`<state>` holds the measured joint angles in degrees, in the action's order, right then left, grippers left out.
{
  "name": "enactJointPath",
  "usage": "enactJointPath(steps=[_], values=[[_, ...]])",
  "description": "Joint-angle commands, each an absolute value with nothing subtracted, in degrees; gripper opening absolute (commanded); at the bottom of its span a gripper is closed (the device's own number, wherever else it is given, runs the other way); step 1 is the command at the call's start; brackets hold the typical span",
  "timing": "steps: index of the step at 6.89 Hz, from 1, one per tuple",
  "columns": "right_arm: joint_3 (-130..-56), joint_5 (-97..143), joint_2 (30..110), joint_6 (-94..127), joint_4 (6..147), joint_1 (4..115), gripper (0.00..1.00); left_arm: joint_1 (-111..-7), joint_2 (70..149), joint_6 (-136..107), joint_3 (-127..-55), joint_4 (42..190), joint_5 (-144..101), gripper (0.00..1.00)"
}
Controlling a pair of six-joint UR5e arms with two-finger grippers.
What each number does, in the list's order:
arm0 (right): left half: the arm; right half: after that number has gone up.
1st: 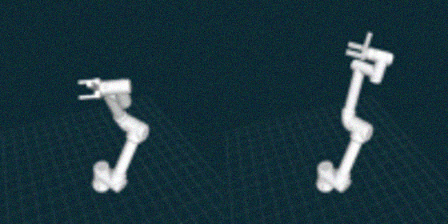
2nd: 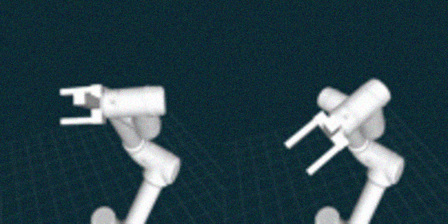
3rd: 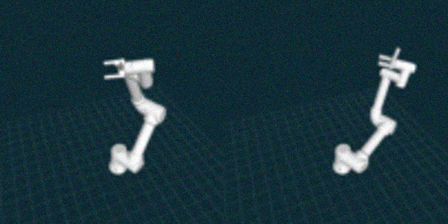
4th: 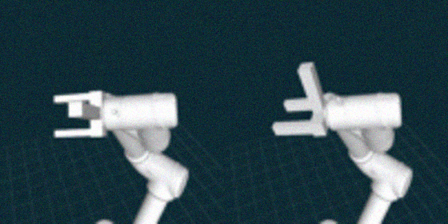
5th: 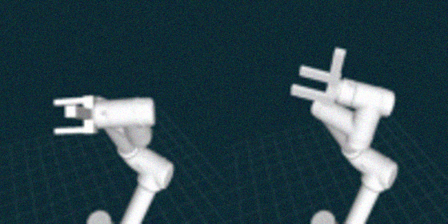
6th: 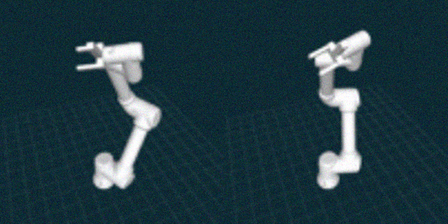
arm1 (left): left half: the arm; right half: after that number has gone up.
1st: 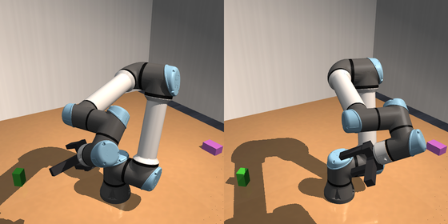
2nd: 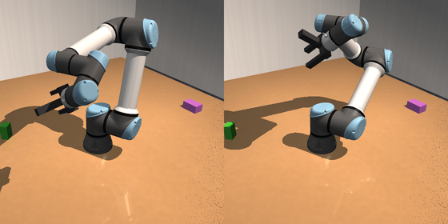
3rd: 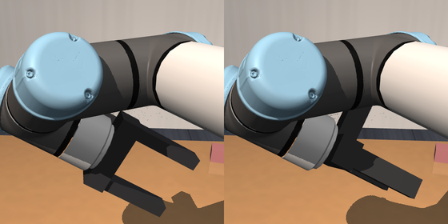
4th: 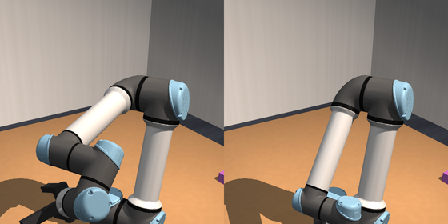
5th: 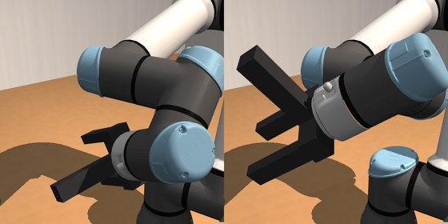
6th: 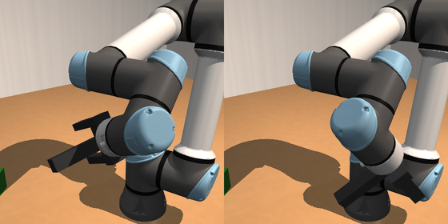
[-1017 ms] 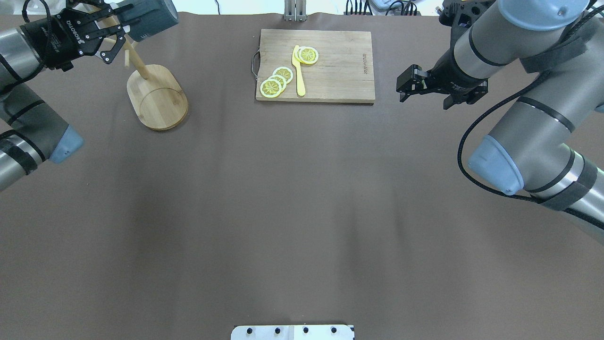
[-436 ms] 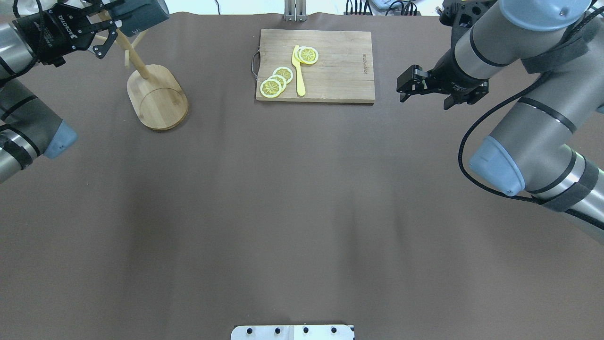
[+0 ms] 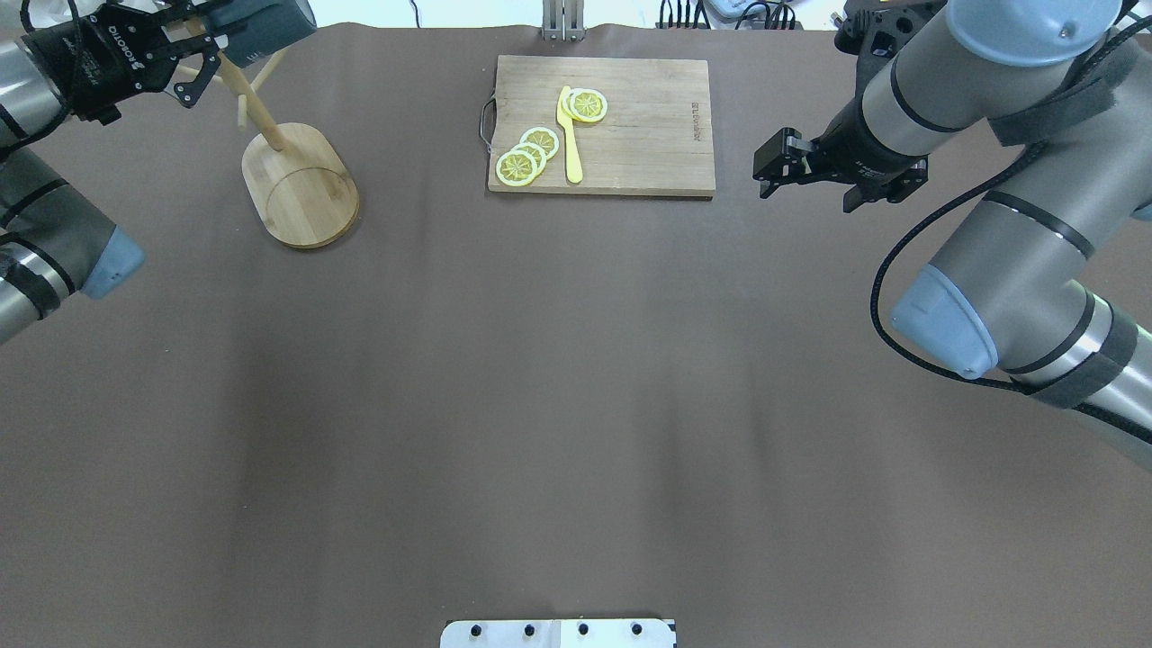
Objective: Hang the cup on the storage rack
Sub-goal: 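Lower the mug handle over the peg with the left gripper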
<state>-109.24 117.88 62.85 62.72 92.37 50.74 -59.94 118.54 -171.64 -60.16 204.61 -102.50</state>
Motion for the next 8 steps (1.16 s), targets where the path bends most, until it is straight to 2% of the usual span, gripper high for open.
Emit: enactJointPath(steps=[1,8], values=[[-109.4,117.8,62.8,63.5,92.4,50.4,1.00,-60.2,118.5,-171.7,-59.9,204.6,-102.7,0.00],[-109.6,117.0,62.6,63.9,92.4,49.6,1.00,-60.3,118.3,-172.7,-59.6,204.5,-102.5,0.00]])
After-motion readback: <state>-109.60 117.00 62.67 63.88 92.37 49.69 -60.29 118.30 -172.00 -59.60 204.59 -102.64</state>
